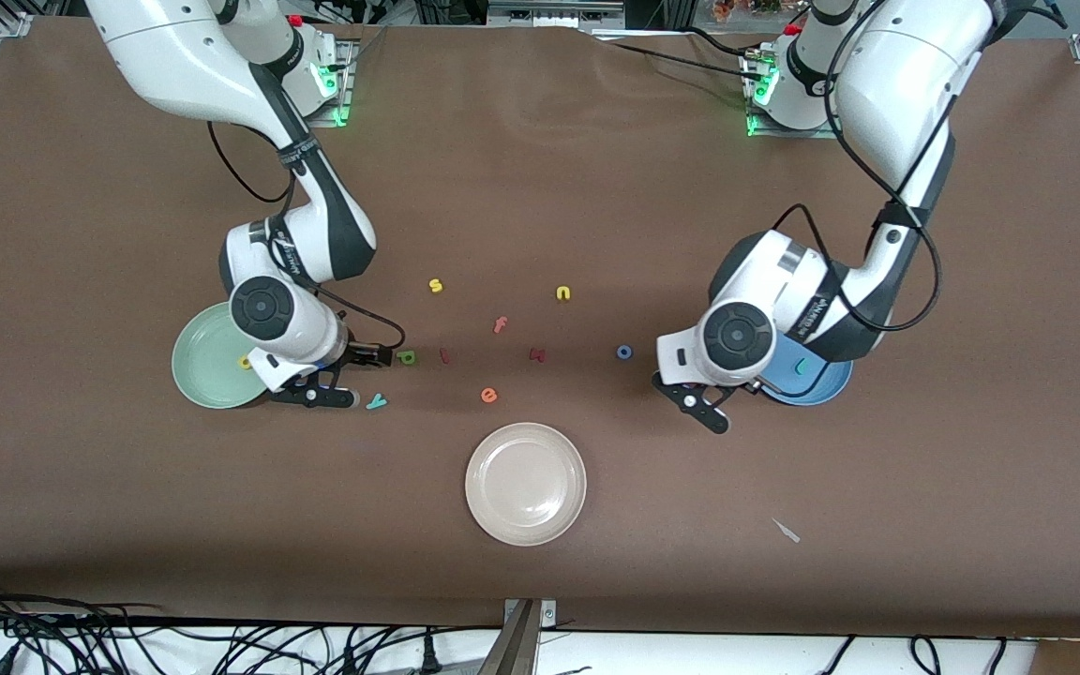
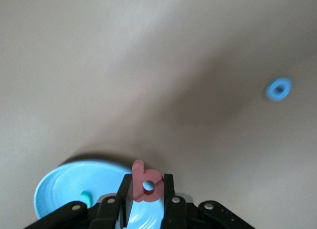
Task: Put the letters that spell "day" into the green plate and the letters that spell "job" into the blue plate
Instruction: 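Put pink b on the blue plate while the right gripper grasps green a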
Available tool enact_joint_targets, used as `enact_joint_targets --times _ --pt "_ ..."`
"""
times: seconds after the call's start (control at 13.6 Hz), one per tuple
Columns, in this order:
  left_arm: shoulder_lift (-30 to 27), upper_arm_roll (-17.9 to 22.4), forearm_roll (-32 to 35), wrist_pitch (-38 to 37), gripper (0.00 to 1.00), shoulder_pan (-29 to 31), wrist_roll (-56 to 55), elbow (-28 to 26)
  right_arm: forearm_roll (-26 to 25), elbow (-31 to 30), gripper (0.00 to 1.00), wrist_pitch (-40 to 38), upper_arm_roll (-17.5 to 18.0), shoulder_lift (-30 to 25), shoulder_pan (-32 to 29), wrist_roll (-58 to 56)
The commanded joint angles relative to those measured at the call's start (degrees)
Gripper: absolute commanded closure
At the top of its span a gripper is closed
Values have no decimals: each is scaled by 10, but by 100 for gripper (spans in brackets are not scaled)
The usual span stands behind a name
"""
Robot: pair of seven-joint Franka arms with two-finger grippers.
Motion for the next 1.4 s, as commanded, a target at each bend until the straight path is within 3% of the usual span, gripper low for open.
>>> enact_joint_targets --times 0.0,0.22,0.44,0.59,0.66,0.74,1.03,1.33 --pt "-48 -6 10 5 100 47 42 -78 1 4 0 38 1 22 25 57" --pt "-62 -16 4 18 100 89 68 -128 2 4 0 66 1 40 37 75" --pt "-90 -18 8 136 100 128 73 -231 2 3 4 76 5 47 38 75" --pt "-88 -17 9 155 95 129 72 -244 7 3 10 82 8 52 38 75" --pt "-85 -17 9 166 79 129 72 -246 15 2 12 83 15 52 38 75" --pt "-85 -17 9 166 1 128 69 -246 17 1 16 84 17 52 38 75" --pt "-121 -21 0 145 0 124 65 -240 17 -3 27 84 18 52 38 71" --pt "-129 -79 -32 112 0 116 -14 -214 16 -7 40 82 17 52 37 64"
